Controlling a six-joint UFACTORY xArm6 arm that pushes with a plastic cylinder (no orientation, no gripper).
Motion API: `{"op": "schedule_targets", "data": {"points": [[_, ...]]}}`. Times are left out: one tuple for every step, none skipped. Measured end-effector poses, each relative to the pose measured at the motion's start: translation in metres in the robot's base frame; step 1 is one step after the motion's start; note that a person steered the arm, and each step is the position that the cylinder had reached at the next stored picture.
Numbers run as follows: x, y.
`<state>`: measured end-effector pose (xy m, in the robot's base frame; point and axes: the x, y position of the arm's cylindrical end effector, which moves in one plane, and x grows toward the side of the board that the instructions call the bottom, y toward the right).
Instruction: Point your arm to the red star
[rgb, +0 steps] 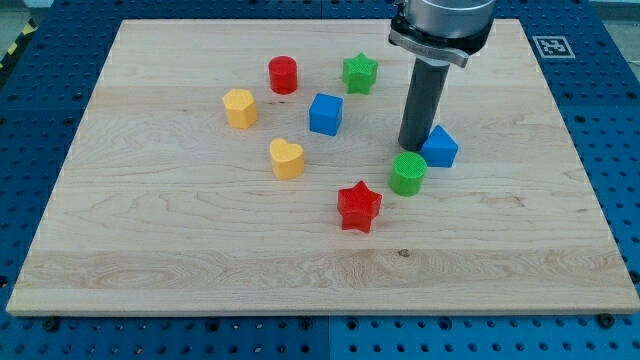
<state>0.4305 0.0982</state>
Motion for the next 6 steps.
{"op": "schedule_targets", "data": {"points": [[-0.003,-0.017],[-0.026,-0.016],[-0.042,0.039],[-0.027,0.104],[0.053,0.098],[0.105,0.055]]}}
